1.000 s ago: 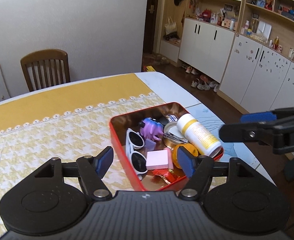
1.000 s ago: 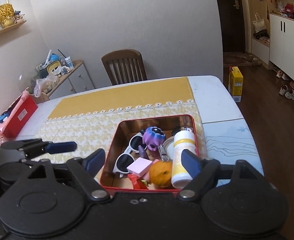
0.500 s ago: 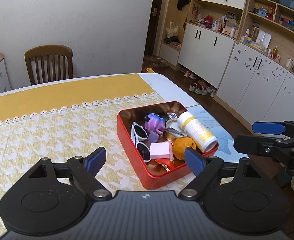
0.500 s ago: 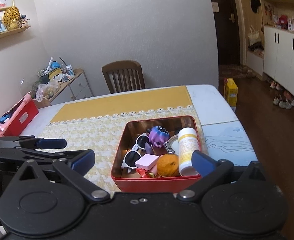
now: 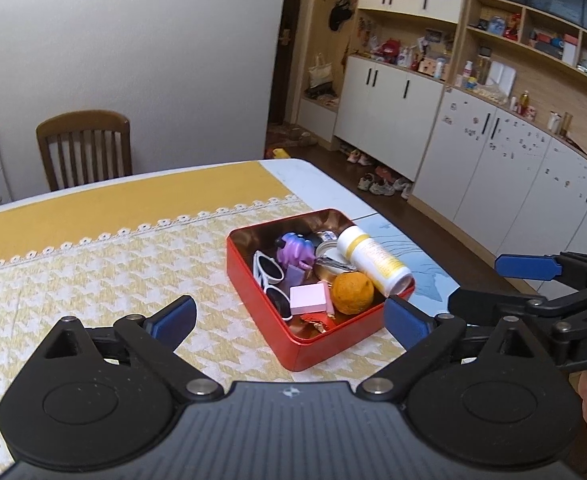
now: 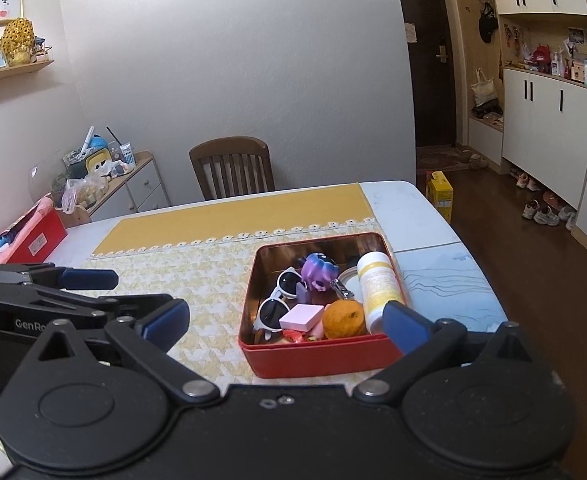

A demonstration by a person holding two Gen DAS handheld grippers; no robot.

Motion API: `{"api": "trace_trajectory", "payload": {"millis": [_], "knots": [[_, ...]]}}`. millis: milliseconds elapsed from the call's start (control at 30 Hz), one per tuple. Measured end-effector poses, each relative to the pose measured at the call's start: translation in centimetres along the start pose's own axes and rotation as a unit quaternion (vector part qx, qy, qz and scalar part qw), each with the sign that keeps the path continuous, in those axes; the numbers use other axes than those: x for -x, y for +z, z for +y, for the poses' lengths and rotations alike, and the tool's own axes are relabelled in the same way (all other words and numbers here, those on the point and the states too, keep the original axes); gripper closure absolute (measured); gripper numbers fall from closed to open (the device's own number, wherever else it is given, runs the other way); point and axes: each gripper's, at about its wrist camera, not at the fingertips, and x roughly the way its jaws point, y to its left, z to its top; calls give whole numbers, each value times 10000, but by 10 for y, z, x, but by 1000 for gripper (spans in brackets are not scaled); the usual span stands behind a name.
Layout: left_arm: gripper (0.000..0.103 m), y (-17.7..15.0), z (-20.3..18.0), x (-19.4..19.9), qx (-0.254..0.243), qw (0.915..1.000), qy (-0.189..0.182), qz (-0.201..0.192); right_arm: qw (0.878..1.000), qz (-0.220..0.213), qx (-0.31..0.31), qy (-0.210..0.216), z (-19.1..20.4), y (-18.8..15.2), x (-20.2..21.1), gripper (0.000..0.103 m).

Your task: Organize rigid objects

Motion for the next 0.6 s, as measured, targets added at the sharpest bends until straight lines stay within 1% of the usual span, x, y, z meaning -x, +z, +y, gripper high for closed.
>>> {"api": "trace_trajectory", "payload": {"millis": [100,233,333,433,600], "knots": [[2,-1,-2,1,-109,9999,-96,12,10000,18,-56,-22,2,-3,2,0],[2,-3,-1,1,-72,9996,-264,92,9999,64,-102,-51,5,-7,2,0],[2,-3,-3,-1,-136,9997,-192,107,9998,84,-145,-82,6,-9,2,0],[2,-3,-5,-2,-188,9997,-127,101,9996,90,-185,-203,7,-9,1,0],[2,-2,0,-6,-99,9998,-133,131,9986,149,-241,-436,5,-9,0,0]]}}
